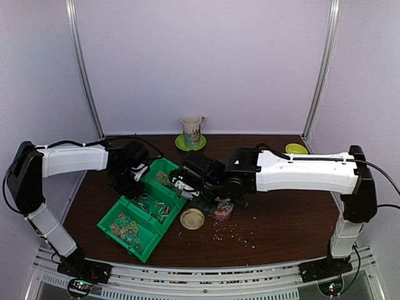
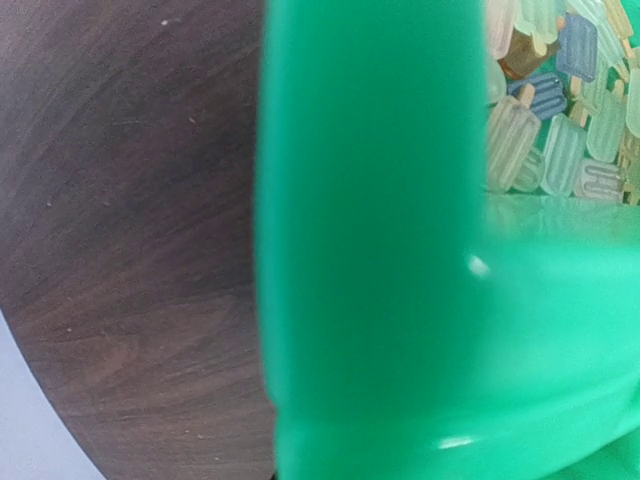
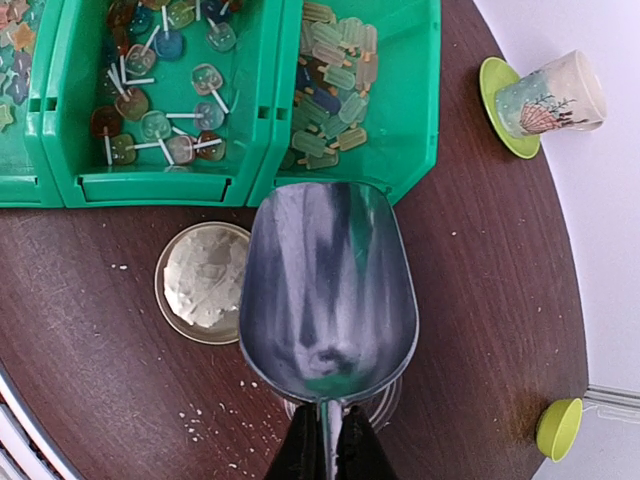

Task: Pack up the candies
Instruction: Scoop the fake candies from the plate.

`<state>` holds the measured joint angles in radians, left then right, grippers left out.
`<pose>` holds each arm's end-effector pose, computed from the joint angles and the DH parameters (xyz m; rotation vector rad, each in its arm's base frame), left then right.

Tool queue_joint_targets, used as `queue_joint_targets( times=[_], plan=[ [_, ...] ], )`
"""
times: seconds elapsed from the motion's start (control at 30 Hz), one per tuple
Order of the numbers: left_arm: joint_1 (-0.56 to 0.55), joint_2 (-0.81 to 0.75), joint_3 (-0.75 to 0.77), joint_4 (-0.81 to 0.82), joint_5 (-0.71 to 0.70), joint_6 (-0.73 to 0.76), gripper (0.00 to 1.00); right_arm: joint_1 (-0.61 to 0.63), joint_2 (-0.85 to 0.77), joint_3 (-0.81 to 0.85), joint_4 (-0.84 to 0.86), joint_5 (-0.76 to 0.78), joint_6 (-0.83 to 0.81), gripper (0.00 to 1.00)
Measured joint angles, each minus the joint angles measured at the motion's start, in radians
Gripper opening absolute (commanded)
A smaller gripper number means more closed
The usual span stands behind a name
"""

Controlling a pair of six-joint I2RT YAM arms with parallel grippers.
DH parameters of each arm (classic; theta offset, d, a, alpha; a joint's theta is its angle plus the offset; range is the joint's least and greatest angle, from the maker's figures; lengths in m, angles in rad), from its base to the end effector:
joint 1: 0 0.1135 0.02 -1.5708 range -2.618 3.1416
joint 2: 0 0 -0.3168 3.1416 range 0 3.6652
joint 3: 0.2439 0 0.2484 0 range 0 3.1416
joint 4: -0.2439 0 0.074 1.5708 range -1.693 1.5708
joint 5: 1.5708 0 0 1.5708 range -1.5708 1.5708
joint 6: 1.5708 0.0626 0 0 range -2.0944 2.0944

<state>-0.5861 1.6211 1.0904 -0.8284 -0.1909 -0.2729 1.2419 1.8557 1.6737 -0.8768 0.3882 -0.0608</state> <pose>0.2587 -0.1575 0.2272 0.4185 2.8373 0.1227 0.1586 0.3914 0.3179 -1.4173 2.0719 -0.0440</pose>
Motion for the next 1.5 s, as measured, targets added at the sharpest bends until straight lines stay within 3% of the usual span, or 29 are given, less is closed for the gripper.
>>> queue_joint_targets(
  times=[0.37, 1.03, 1.5],
  plan=[
    [-0.023, -0.011, 0.015, -0.021, -0.095, 0.011, 0.0, -0.031, 0.116, 0.113, -0.055, -0.033, 0.025, 0.0],
    [-0.047, -0.015, 0.017, -0.018, -0.102, 0.04, 0.0, -0.091, 0.325, 0.34, -0.148, -0.036, -0.008, 0.0],
    [-0.097, -0.024, 0.049, -0.041, -0.183, 0.072, 0.0, -0.121, 0.467, 0.532, -0.222, -0.002, -0.056, 0.0]
  ],
)
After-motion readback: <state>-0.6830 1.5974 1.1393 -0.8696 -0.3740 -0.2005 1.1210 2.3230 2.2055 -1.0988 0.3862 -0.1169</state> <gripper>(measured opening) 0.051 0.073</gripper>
